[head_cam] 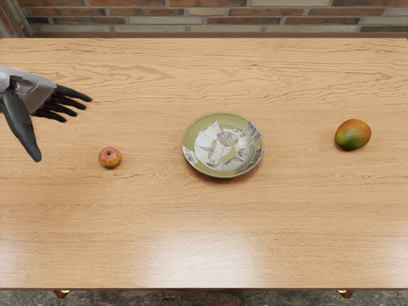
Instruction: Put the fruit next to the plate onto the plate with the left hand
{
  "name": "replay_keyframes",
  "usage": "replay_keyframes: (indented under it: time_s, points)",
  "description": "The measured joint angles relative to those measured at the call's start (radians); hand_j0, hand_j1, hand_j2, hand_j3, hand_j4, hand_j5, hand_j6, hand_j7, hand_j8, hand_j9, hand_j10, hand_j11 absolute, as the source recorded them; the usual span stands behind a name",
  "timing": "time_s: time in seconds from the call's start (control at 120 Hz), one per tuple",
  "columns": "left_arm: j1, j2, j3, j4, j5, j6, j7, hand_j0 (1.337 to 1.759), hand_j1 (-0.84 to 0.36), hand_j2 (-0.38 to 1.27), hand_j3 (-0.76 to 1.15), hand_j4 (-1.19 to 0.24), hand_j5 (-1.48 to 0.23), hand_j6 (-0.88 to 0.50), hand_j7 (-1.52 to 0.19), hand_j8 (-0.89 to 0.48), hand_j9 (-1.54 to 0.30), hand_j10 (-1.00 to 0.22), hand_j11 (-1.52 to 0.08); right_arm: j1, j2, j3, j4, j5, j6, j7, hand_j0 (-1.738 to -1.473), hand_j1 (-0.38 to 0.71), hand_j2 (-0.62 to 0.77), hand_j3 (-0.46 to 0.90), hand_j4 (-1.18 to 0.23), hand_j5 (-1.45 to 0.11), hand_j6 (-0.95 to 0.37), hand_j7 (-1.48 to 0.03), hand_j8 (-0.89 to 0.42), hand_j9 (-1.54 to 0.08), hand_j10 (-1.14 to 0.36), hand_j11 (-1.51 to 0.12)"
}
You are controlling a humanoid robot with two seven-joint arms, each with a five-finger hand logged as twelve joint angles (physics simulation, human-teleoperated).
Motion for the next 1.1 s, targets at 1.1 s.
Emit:
replay_keyframes:
  time_s: [1.1]
  points:
    - [0.031, -0.819, 0.272, -0.019, -0.379, 0.632, 0.092, 1.658, 0.35, 0.0, 0.0, 0.0, 0.0, 0.0, 0.0, 0.0, 0.0, 0.0, 0.0, 0.002, 0.0, 0.001, -0.001, 0.0, 0.0, 0.0, -1.658, -0.32, 0.0, 0.0, -0.02, -0.03, -0.02, -0.03, -0.02, -0.03, -0.02, -0.03]
